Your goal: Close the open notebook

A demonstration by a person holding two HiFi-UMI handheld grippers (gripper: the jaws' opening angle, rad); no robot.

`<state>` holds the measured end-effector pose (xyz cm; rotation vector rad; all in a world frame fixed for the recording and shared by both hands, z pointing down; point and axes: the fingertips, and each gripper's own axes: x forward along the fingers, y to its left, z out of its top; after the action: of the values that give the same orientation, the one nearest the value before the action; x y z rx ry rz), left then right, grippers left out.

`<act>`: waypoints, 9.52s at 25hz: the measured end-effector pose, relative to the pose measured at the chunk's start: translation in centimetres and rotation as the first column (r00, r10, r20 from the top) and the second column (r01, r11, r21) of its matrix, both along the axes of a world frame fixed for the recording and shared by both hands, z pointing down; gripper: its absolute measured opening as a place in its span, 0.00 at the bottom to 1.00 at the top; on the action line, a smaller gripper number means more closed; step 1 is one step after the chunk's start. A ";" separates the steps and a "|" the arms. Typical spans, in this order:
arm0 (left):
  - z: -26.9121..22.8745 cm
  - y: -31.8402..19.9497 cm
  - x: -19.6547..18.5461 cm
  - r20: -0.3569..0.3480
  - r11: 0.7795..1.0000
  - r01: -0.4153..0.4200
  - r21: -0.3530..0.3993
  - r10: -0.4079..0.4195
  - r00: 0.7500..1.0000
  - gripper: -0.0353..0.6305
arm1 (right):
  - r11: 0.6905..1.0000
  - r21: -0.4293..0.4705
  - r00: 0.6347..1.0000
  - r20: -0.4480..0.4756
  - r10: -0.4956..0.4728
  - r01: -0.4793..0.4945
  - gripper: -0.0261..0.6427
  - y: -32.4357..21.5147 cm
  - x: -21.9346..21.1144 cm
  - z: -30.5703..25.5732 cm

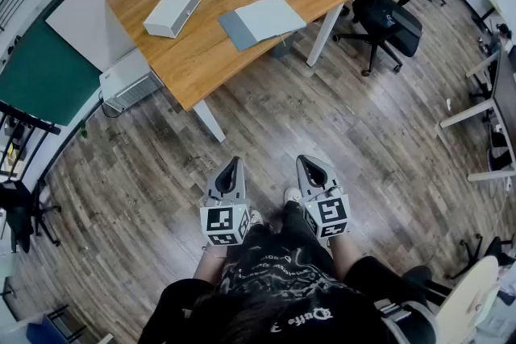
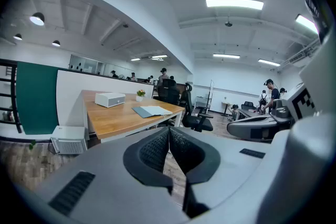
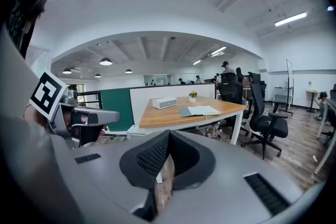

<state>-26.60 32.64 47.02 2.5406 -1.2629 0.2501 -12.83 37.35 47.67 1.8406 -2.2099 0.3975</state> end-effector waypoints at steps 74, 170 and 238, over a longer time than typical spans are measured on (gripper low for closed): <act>3.7 -13.4 13.5 -0.045 0.986 0.081 -0.145 -0.089 0.995 0.57 | 0.965 -0.090 0.969 0.040 -0.246 0.248 0.51 -15.8 13.8 4.2; 17.3 -47.0 14.3 0.399 0.480 0.669 -0.567 -0.551 0.733 0.24 | 0.812 -0.148 0.825 0.060 -0.563 0.565 0.29 -59.3 21.2 8.5; 3.5 -49.9 32.4 0.104 0.932 0.262 -0.252 -0.243 0.964 0.11 | 0.901 -0.155 0.914 0.037 -0.405 0.406 0.24 -56.0 31.2 9.5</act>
<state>5.77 -17.23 50.52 2.1377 -1.4599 0.4240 18.41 -18.64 57.20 1.2534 -2.4043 0.4756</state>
